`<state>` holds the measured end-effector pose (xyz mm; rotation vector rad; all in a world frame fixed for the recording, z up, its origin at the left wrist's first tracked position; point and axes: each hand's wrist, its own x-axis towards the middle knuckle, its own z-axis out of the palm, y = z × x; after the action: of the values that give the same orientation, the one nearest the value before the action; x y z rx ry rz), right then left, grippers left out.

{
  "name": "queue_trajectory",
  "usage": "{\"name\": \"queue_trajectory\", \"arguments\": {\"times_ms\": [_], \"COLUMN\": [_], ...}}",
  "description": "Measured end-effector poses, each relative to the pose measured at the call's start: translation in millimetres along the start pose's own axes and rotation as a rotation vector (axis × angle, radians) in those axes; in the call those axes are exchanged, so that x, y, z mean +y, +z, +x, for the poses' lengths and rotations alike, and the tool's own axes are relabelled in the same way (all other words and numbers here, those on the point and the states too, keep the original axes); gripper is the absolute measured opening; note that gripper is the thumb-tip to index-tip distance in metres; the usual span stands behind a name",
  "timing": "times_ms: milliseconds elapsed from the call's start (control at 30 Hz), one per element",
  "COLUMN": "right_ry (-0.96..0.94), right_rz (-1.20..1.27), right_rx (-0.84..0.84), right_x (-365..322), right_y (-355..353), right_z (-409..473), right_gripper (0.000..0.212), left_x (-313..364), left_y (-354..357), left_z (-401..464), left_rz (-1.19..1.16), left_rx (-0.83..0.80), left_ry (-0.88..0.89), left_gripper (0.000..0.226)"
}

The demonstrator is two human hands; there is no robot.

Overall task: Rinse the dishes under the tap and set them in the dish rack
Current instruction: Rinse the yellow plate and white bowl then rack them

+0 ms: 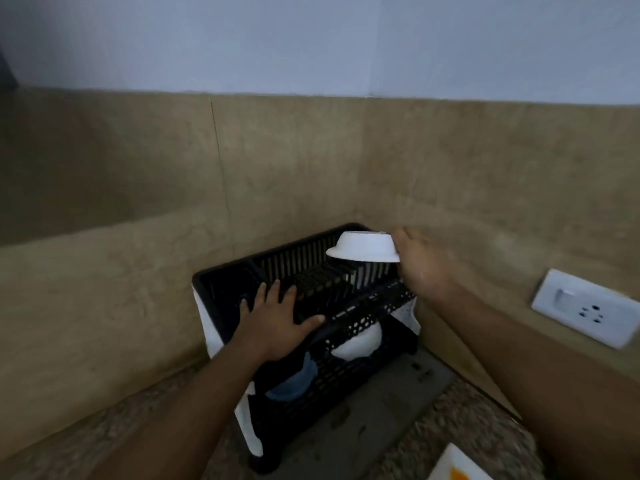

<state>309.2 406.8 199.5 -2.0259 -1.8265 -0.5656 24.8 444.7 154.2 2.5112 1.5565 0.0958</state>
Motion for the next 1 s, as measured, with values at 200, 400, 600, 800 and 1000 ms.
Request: {"name": "queue_trajectory", "arguments": {"times_ms": [200, 400, 600, 800, 1000], "right_ry": [-0.093, -0.24, -0.309, -0.232, -0.167], "right_rz": [-0.117, -0.186, -0.134, -0.086, -0.067], "right_rx": [-0.037, -0.163, -0.31, -0.563, -0.593], "right_x": [4, 9, 22, 20, 19], "right_y": [60, 97, 113, 101, 101], "right_z": [68, 95, 106, 105, 100], "right_gripper": [0.031, 0.035, 0.063, 0.09, 0.083], "left_x": [-6, -7, -9, -8, -9], "left_y": [9, 14, 16, 16, 15], "left_z": [9, 14, 13, 14, 13], "left_rz": [-0.019, -0.018, -0.014, -0.024, -0.045], "left_rx": [-0.049, -0.029, -0.029, -0.028, -0.032], "left_ry": [0.004, 0.016, 0.018, 0.019, 0.029], "left_gripper": [0.101, 0.099, 0.098, 0.097, 0.097]}}
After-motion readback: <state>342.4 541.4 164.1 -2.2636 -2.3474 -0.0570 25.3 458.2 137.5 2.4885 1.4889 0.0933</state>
